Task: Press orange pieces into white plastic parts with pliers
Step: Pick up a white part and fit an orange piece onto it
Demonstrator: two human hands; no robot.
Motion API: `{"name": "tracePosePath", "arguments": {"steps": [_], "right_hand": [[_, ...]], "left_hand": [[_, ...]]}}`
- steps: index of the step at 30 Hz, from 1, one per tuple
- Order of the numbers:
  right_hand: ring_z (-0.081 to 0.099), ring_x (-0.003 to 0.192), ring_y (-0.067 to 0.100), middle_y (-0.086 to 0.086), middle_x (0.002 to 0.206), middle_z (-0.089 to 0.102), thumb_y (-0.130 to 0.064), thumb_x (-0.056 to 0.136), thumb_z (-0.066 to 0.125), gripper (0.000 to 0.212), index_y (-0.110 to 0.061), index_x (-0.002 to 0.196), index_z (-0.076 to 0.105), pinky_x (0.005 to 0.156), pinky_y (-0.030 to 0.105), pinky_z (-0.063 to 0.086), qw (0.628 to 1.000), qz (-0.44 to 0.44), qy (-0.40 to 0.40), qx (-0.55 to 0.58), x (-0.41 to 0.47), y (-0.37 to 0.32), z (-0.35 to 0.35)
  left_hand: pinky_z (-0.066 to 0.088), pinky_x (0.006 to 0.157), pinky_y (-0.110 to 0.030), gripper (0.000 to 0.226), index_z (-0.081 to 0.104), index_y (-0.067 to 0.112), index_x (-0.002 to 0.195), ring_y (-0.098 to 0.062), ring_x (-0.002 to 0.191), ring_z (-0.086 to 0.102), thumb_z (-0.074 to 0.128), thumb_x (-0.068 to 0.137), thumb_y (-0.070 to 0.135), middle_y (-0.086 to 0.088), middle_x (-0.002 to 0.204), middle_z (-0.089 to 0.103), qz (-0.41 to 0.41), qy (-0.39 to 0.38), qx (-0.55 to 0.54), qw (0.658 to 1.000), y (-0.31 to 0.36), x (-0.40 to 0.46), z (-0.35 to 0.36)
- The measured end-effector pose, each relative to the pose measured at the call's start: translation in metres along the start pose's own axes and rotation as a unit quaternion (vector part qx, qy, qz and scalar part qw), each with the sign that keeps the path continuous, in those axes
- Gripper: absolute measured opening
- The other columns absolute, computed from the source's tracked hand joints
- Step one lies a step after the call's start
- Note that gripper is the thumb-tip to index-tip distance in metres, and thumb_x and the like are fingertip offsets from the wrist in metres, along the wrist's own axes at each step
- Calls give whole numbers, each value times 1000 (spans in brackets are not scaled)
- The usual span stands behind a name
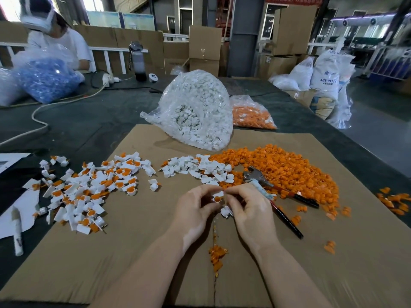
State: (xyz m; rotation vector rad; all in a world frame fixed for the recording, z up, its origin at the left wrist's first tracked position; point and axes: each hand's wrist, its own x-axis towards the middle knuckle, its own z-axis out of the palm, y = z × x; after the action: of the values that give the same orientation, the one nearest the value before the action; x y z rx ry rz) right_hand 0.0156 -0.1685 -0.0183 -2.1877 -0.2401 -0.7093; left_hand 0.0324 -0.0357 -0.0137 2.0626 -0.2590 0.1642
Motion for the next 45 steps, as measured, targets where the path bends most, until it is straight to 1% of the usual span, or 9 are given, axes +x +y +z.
{"name": "tracePosePath", "arguments": {"steps": [5, 9, 16, 21, 26, 32, 35, 40, 45], "right_hand": [[60, 86, 16, 0, 86, 66, 0, 85, 62, 13, -8, 90, 70, 76, 25, 45, 993, 50, 78, -68, 2, 6, -1], [58, 91, 23, 5, 91, 66, 2, 87, 57, 17, -7, 93, 70, 83, 35, 42, 986, 88, 101, -96, 3, 10, 0], [51, 104, 22, 3, 106, 62, -1, 91, 49, 26, -13, 107, 67, 88, 31, 28, 974, 140, 45, -171, 5, 14, 2], [46, 110, 19, 1, 115, 57, 0, 91, 45, 34, -16, 116, 63, 89, 30, 24, 966, 153, 7, -209, 6, 15, 3], [38, 116, 19, 0, 125, 48, -6, 95, 41, 41, -23, 130, 53, 92, 31, 21, 950, 173, -25, -258, 10, 15, 5], [35, 119, 18, -3, 128, 43, -21, 98, 46, 36, -29, 132, 49, 95, 33, 27, 934, 177, -43, -307, 11, 17, 7], [36, 118, 17, -3, 126, 46, -23, 96, 49, 31, -27, 126, 54, 94, 32, 25, 940, 178, -40, -288, 11, 17, 6], [37, 115, 18, -3, 121, 48, -24, 94, 52, 25, -29, 117, 59, 91, 32, 23, 945, 171, -35, -276, 10, 18, 5], [39, 111, 17, -3, 116, 50, -29, 91, 57, 19, -29, 109, 62, 89, 32, 24, 948, 160, -25, -273, 9, 16, 5]], "left_hand": [[39, 80, -10, 25, 65, 26, 106, -7, 95, 55, 63, 87, 11, 12, 95, 58, -30, 49, 3, 998, -4, 2, 1], [35, 84, -20, 22, 67, 19, 107, -16, 98, 50, 59, 89, 8, 7, 92, 49, -70, 110, 76, 988, -13, 9, -10], [33, 98, -28, 30, 66, 15, 114, -26, 117, 43, 55, 90, 2, -8, 118, 47, -144, 178, 178, 957, -40, 19, -52], [32, 104, -34, 48, 65, 15, 117, -27, 127, 33, 46, 84, -14, -10, 131, 41, -160, 213, 141, 954, -43, 22, -59], [30, 103, -33, 36, 66, 16, 109, -24, 122, 32, 51, 86, -7, -4, 118, 41, -132, 271, 146, 942, -35, 17, -52], [33, 71, 3, 14, 68, 23, 95, 3, 79, 48, 63, 87, 12, 10, 95, 54, -1, 55, 120, 991, -13, 10, -20], [29, 70, 3, 17, 70, 25, 104, 1, 81, 46, 60, 89, 28, 15, 89, 54, 42, -10, 123, 992, -5, 5, -1], [27, 74, -17, 27, 65, 31, 115, -10, 101, 46, 51, 93, 37, 5, 105, 58, 73, -108, 177, 976, -2, 8, 6], [32, 75, -4, 22, 66, 28, 110, -4, 98, 52, 62, 88, 28, 16, 98, 60, 68, -111, 110, 985, -6, 5, 0]]}}
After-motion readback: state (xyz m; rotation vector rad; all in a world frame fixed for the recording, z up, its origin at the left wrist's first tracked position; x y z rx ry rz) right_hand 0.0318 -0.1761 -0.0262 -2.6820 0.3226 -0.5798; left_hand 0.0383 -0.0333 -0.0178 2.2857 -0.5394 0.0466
